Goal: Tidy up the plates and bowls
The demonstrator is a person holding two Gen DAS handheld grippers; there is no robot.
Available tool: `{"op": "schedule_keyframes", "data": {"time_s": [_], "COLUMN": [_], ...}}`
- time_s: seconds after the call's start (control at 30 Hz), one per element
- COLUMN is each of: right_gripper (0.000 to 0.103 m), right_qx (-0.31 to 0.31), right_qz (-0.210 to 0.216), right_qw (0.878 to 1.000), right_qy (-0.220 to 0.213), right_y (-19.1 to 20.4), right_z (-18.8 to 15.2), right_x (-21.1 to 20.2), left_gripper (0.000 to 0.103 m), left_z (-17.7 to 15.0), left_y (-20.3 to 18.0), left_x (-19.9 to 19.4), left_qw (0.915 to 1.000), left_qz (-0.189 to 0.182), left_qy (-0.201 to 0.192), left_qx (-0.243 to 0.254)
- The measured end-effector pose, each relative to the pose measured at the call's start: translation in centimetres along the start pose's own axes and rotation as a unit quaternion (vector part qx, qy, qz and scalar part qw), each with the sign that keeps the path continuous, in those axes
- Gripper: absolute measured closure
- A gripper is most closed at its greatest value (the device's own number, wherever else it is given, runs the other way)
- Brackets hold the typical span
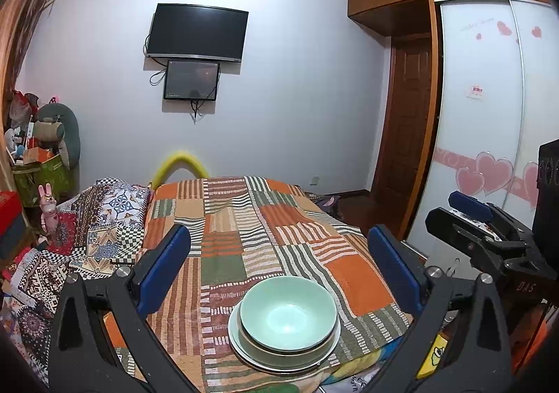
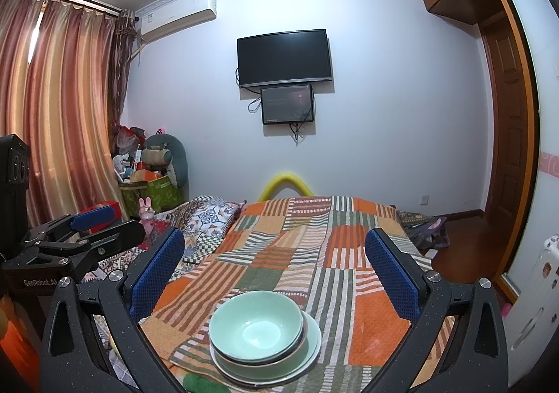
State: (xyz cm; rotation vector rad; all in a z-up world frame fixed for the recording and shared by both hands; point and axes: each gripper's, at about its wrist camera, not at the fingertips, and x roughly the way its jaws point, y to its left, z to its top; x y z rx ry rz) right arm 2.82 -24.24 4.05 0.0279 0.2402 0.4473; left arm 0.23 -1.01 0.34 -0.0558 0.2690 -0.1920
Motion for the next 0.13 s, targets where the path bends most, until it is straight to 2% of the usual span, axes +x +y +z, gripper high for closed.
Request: {"op": "schedule_keyframes", "data": {"time_s": [0.13], "right_gripper": [0.0], "right_qx": [0.0], "right_qz": [0.0], "right_qw": [1.0], "right_qy": [0.001], "right_y": [-0.01], "right_z": [-0.01], "right_x": [0.03], "left_gripper": [0.0], "left_z": [-0.09], "left_y": [-0.09], "left_x": [0.1], "left_qw": [1.0], "left_qz": [-0.002], "left_qy": [0.002], "left_qx": [0.001]}}
